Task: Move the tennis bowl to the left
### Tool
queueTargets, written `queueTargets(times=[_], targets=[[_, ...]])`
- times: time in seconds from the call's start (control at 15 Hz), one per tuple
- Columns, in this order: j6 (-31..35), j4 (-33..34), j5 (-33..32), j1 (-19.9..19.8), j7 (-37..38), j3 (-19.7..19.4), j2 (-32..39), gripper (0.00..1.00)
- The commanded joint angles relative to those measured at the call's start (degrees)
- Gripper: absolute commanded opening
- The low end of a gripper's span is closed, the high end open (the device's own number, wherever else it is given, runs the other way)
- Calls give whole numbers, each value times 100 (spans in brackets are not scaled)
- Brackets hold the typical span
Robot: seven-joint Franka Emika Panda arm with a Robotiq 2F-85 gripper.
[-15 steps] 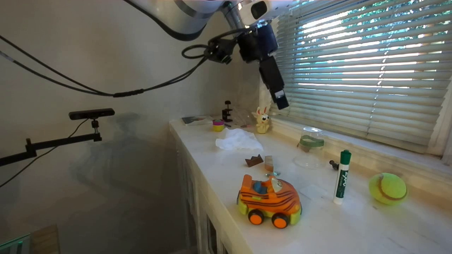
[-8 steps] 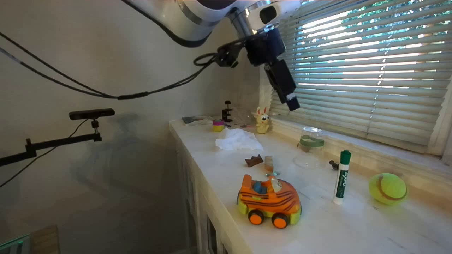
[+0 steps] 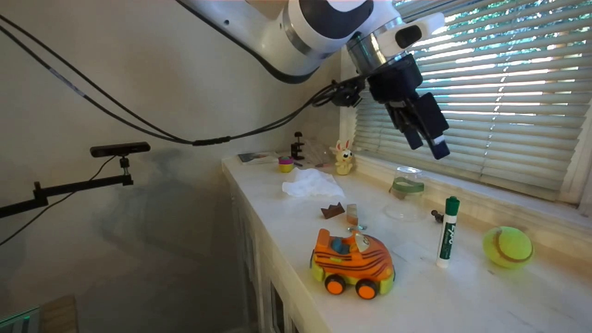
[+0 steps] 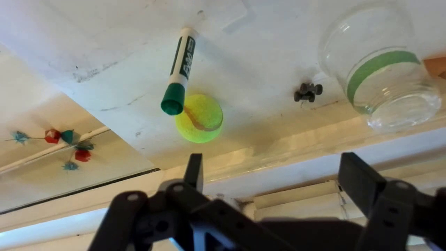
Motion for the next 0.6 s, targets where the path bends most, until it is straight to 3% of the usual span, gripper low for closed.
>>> queueTargets(times=[0.0, 0.53], targets=[[-125, 876, -84, 102, -164, -319, 631, 100], [-846, 1971, 193, -14, -427, -708, 1527, 100]])
